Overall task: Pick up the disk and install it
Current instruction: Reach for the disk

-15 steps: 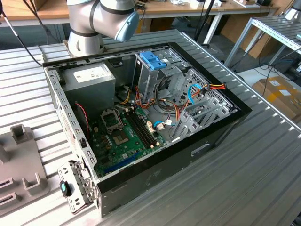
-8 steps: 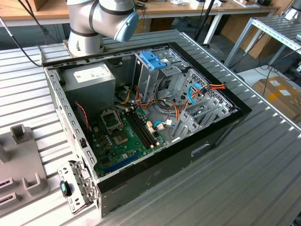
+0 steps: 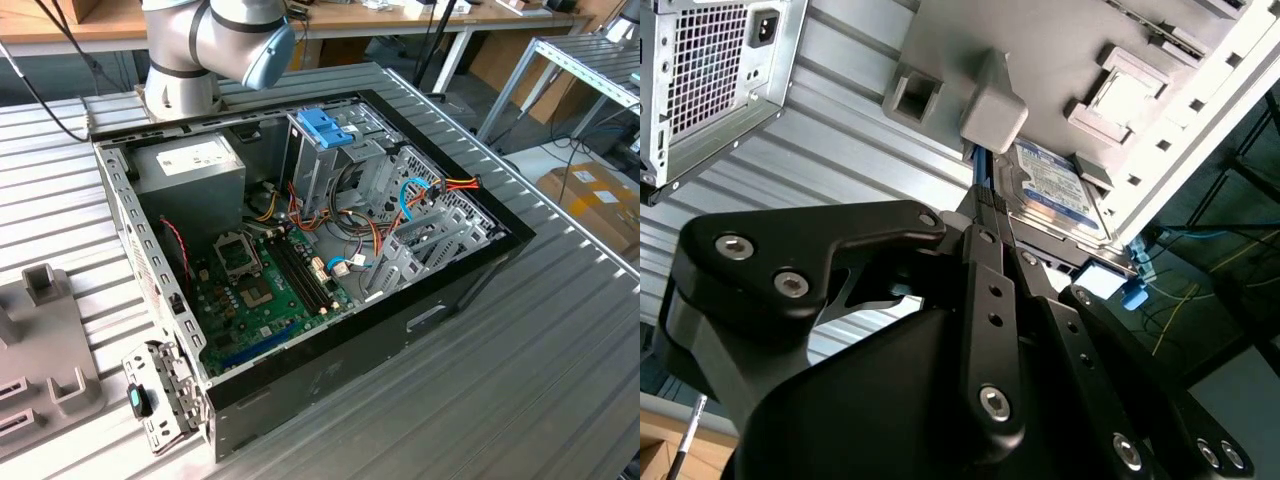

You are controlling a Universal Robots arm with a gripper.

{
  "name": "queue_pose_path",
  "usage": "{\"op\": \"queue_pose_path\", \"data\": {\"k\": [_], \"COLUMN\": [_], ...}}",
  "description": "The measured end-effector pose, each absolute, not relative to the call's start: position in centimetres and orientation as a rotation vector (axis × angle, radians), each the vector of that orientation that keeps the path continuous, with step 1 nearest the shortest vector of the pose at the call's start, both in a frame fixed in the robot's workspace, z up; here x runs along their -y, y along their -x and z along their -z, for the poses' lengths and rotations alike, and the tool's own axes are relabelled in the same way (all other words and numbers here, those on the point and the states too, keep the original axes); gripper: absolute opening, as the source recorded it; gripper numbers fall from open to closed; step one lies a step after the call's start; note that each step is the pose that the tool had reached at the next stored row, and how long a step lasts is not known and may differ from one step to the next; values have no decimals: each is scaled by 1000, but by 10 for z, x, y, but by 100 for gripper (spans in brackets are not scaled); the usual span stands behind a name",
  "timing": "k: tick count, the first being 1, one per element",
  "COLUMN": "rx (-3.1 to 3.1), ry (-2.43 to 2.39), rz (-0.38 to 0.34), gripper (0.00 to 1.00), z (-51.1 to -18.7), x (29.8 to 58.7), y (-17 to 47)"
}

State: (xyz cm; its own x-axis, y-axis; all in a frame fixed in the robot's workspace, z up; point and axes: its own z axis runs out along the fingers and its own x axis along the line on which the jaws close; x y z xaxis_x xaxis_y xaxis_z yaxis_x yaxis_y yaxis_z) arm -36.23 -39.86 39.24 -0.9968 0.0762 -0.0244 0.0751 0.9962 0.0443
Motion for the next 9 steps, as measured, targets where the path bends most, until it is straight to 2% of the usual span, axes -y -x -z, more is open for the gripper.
{"op": "queue_pose_path", "data": {"k": [9], "rx": [-3113], "ry": [-118], "rz": [-68], "gripper": [11], "z": [-392], "x": [390], "y": [362]}}
